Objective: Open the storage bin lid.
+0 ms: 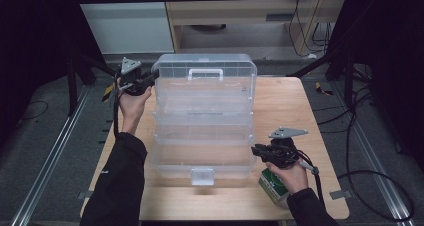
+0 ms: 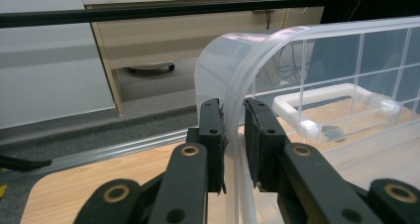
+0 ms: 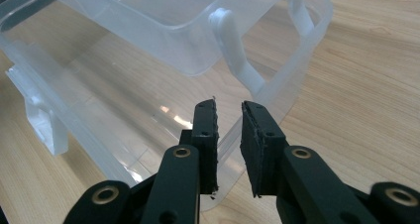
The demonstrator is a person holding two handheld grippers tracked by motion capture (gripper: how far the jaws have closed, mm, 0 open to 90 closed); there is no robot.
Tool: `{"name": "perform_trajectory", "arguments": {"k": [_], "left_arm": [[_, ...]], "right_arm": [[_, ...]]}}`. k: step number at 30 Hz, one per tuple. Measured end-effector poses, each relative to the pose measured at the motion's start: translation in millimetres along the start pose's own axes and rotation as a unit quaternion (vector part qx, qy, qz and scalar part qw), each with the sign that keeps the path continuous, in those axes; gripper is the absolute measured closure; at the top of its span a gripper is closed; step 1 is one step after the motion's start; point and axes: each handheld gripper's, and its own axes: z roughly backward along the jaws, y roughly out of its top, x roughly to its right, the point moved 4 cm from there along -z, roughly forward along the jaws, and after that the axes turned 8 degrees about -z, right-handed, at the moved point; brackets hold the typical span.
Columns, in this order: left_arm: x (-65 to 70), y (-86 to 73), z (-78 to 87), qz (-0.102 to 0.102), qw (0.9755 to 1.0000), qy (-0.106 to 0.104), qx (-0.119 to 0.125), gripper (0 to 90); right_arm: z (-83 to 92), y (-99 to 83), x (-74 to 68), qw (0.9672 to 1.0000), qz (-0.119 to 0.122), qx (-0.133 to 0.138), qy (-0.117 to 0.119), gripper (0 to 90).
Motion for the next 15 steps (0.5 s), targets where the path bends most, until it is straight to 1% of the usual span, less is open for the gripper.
{"name": "perform_trajectory", "arguments": {"k": [4,5,6,7,10,11,12,13,15], "left_arm": [[-0.2,0.4,-3.6,-0.005,1.0,0.003,-0.003,78.0],[-0.9,0.7,-5.7,-0.008,1.0,0.0,0.003,78.1],[-0.9,-0.4,-5.6,-0.003,1.0,0.003,-0.002,78.2],[-1.4,-0.3,-7.5,-0.003,1.0,0.0,0.004,78.2],[-2.0,-0.4,-10.9,-0.002,1.0,-0.003,0.009,78.4],[-2.3,-1.4,-9.9,0.001,1.0,0.004,-0.004,78.4],[-2.1,-0.3,-11.1,-0.002,1.0,0.0,0.0,78.4],[-2.3,-0.5,-10.5,0.0,1.0,0.005,-0.007,78.4],[-2.5,-0.4,-11.6,-0.003,0.9999,0.005,-0.009,78.3]], "right_arm": [[0.0,0.0,0.0,1.0,0.0,0.0,0.0,76.7],[0.1,-0.1,0.0,1.0,0.0,-0.001,0.0,76.7],[0.1,-0.1,-0.1,1.0,0.0,-0.001,0.0,76.8],[0.1,-0.1,-0.2,1.0,-0.001,-0.001,-0.001,76.8],[0.2,-0.1,-0.4,1.0,-0.001,-0.001,-0.001,76.7],[0.2,-0.1,-0.4,1.0,-0.001,-0.002,-0.001,76.7],[0.2,0.0,-0.4,1.0,-0.001,-0.002,-0.001,76.8],[0.1,0.0,-0.4,1.0,-0.001,-0.003,-0.002,76.8],[0.1,0.1,-0.4,1.0,-0.001,-0.003,-0.002,76.8]]}}
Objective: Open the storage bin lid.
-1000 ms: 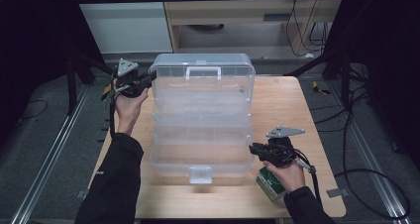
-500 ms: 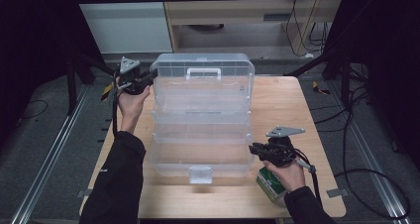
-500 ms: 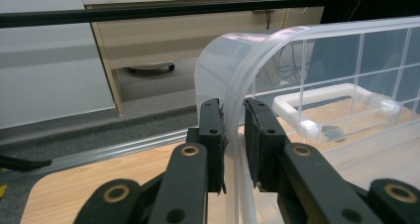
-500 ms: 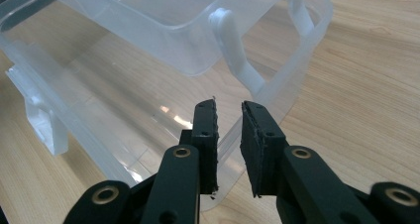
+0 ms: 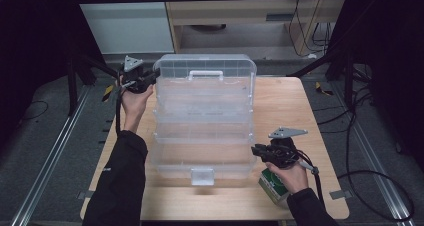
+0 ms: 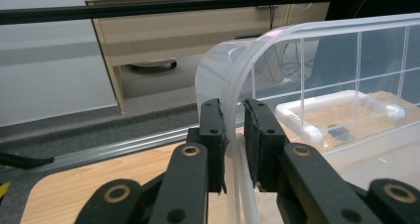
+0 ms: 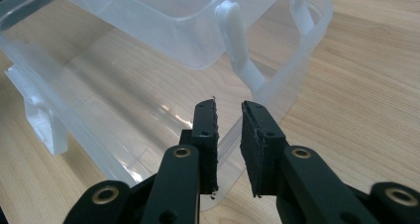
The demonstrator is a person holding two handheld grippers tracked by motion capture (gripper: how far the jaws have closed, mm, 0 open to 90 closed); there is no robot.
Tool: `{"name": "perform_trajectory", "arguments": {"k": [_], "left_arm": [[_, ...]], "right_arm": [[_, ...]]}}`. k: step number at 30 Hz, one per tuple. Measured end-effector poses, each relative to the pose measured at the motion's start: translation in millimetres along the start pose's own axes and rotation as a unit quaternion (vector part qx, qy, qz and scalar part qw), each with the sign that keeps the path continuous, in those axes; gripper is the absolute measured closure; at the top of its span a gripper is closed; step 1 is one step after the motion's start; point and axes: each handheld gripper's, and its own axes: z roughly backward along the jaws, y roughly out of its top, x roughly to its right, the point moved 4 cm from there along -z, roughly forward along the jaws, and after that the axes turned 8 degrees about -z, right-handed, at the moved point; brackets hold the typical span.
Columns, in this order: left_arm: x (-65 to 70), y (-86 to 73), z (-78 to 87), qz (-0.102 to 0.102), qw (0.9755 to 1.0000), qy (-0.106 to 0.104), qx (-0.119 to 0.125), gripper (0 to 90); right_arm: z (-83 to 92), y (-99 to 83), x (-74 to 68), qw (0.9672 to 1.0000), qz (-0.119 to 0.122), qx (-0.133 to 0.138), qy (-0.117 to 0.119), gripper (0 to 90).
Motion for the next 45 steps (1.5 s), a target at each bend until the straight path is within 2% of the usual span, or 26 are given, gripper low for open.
{"name": "perform_trajectory", "arguments": {"k": [22,32,38,45], "left_arm": [[-6.6,-4.4,-19.8,0.009,0.9999,-0.007,-0.007,78.2],[-9.7,-8.6,-32.8,0.016,0.9998,-0.002,-0.012,77.8],[-10.2,-9.1,-42.8,0.011,0.9994,0.003,-0.033,77.2],[-11.9,-13.0,-50.9,0.016,0.9991,0.006,-0.039,76.9]], "right_arm": [[-0.2,0.4,0.2,1.0,0.005,0.0,0.0,76.7],[-0.4,1.0,0.5,1.0,0.003,-0.002,0.004,76.4],[-0.4,1.1,0.7,1.0,0.004,-0.002,0.003,76.4],[-0.5,1.2,0.9,1.0,0.003,-0.004,0.004,76.3]]}}
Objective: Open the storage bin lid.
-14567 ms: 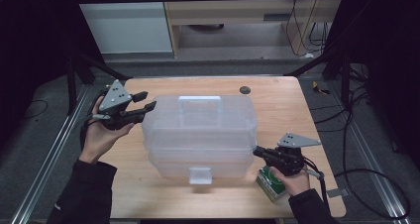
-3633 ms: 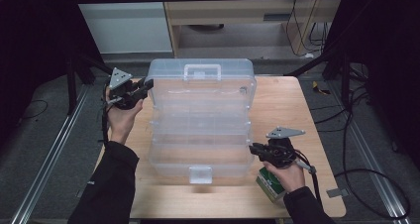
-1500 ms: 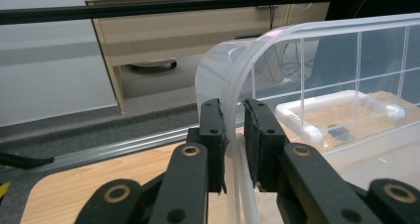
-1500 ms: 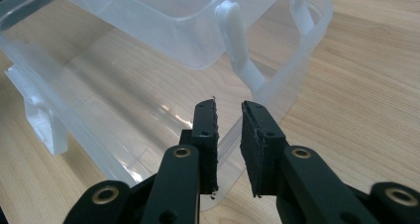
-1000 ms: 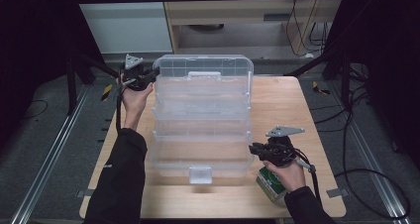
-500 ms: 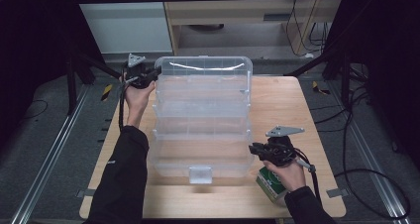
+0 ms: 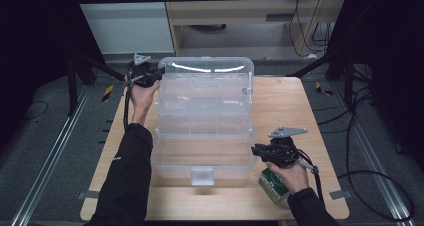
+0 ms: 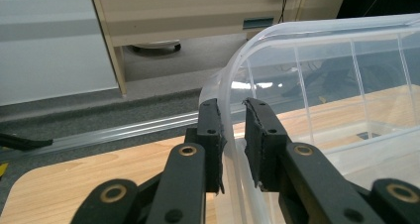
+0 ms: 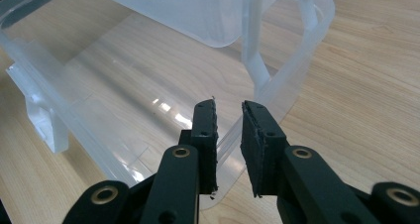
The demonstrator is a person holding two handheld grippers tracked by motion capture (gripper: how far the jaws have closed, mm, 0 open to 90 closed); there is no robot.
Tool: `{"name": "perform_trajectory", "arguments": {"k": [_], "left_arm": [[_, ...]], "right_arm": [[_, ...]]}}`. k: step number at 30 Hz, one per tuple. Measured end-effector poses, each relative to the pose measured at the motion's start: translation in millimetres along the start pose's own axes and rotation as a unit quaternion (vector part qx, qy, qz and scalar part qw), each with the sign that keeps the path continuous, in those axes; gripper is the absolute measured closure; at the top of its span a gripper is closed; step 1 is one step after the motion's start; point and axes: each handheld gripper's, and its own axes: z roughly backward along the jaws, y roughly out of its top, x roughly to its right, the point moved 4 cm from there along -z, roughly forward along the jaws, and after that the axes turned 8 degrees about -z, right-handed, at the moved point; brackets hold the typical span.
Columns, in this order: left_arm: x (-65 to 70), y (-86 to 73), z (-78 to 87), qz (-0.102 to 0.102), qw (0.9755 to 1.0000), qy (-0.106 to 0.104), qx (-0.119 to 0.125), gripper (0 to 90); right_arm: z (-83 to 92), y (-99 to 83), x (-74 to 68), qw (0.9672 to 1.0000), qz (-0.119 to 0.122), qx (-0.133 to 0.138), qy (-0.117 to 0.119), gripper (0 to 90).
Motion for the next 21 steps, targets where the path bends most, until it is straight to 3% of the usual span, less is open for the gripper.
{"name": "perform_trajectory", "arguments": {"k": [7,12,17,21], "left_arm": [[-0.1,0.5,-5.5,0.003,0.9999,0.003,-0.012,76.8],[-1.4,-0.1,-7.1,0.011,0.9999,0.001,-0.011,77.0],[-5.1,-0.4,-5.5,0.002,0.9999,0.007,-0.009,75.7],[-6.4,1.4,-1.5,0.006,1.0,0.005,-0.005,71.6]], "right_arm": [[-0.2,0.3,-0.1,1.0,0.0,-0.001,0.0,76.2],[-0.3,0.5,-0.3,1.0,0.001,-0.002,-0.001,76.2],[-0.1,0.2,0.0,1.0,0.002,-0.001,0.0,76.2],[-0.2,0.2,0.4,1.0,0.002,0.0,0.001,76.2]]}}
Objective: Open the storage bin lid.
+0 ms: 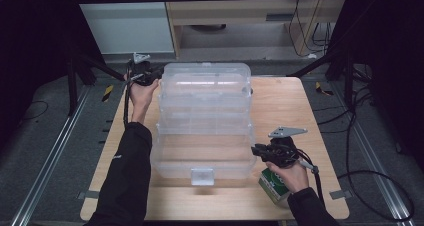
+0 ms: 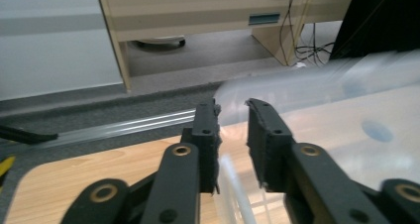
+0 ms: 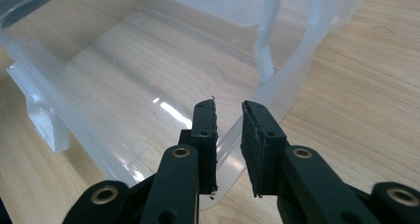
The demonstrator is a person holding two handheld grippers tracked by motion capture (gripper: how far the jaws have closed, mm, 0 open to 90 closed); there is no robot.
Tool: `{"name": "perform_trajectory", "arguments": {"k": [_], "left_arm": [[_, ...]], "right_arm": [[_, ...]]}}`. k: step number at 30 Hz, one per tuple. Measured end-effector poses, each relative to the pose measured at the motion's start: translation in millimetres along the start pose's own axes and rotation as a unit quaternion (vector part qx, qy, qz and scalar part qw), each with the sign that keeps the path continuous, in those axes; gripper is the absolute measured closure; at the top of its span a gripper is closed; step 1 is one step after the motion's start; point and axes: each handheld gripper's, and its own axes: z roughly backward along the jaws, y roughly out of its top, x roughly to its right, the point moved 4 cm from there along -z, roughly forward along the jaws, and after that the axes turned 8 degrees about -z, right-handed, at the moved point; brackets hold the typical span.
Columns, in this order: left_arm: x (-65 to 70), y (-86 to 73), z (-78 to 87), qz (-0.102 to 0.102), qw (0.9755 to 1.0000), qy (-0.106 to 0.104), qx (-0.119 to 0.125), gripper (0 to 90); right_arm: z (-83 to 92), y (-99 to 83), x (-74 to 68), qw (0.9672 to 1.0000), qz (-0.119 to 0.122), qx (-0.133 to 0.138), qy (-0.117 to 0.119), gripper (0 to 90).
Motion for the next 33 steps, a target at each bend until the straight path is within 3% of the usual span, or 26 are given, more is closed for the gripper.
{"name": "perform_trajectory", "arguments": {"k": [5,11,13,17,23,27,33], "left_arm": [[-1.3,-0.9,9.0,-0.002,1.0,-0.001,0.001,69.3],[-7.9,-7.1,42.5,0.002,0.9998,-0.012,0.017,65.5],[-7.5,-8.0,46.3,0.002,0.9997,-0.013,0.019,64.4],[-1.3,-14.2,72.3,-0.01,0.9992,-0.032,0.023,62.4],[7.8,-18.9,102.4,-0.039,0.998,-0.044,0.022,60.0],[11.8,-25.1,118.6,-0.054,0.9973,-0.046,0.019,59.3],[17.8,-35.7,134.8,-0.058,0.9963,-0.061,0.015,59.4]], "right_arm": [[-1.3,-0.2,-0.4,0.9999,-0.007,-0.004,0.01,74.7],[-1.3,-0.4,-0.5,0.9999,-0.008,-0.003,0.011,74.6],[-1.2,-0.2,-1.0,0.9999,-0.008,-0.004,0.01,74.6],[-1.2,0.3,-1.5,0.9999,-0.007,-0.007,0.008,74.6],[-1.2,1.6,-2.5,0.9999,-0.003,-0.014,0.004,74.5],[-1.3,1.7,-2.3,0.9999,-0.001,-0.016,0.002,74.5],[-1.3,1.9,-2.3,0.9998,-0.004,-0.018,0.002,74.3]]}}
